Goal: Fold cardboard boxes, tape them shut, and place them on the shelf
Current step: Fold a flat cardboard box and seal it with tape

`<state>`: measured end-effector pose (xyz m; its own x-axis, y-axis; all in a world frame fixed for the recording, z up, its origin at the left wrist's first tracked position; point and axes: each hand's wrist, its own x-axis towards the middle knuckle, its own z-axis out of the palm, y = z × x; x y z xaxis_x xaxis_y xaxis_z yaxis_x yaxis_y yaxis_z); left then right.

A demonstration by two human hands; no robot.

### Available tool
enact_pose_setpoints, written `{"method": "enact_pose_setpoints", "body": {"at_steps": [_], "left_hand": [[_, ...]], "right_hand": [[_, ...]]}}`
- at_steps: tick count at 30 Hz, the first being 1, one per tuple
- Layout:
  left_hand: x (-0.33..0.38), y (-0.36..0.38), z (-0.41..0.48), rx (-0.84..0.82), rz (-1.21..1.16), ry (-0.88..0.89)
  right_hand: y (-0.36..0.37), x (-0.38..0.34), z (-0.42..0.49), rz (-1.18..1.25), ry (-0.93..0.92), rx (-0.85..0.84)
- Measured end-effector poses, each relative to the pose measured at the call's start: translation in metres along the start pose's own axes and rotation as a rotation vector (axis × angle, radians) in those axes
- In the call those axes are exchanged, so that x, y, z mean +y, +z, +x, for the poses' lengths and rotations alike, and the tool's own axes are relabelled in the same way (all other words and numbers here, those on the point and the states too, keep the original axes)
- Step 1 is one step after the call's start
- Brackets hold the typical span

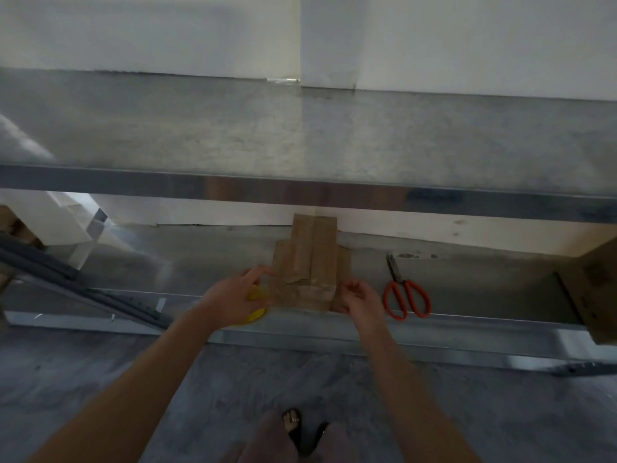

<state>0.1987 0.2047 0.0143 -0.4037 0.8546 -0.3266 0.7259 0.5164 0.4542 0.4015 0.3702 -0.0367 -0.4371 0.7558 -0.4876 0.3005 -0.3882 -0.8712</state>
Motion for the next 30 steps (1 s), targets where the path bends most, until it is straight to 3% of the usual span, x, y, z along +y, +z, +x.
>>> {"method": "enact_pose_setpoints", "body": {"at_steps": [4,6,8,14,22,27,30], "left_hand": [[-0.002,-0.007,-0.007,0.033,0.014,0.035],[-0.006,-0.014,-0.009,0.041,0.025,0.085],[-0.011,-0.023,-0.01,0.047,0.002,0.123],[-0.033,-0.049,0.003,-0.009,-0.172,0.219],[-0.057,-0.034,0.027,-0.035,-0.267,0.155],[-0.064,-0.029,0.027,-0.077,-0.385,0.137],[-0.06,-0.03,0.027,-0.1,-0.338,0.145]], "right_hand": [[0.004,-0.01,-0.026,-0.304,-0.38,0.009],[0.017,-0.015,-0.032,-0.472,-0.448,-0.046],[0.029,-0.012,-0.032,-0.508,-0.411,-0.042],[0.049,0.007,-0.029,-0.112,-0.277,0.047],[0.057,0.0,-0.032,0.047,-0.229,0.083],[0.057,0.002,-0.032,-0.053,-0.279,0.108],[0.049,0.0,-0.032,-0.307,-0.344,0.111]]}}
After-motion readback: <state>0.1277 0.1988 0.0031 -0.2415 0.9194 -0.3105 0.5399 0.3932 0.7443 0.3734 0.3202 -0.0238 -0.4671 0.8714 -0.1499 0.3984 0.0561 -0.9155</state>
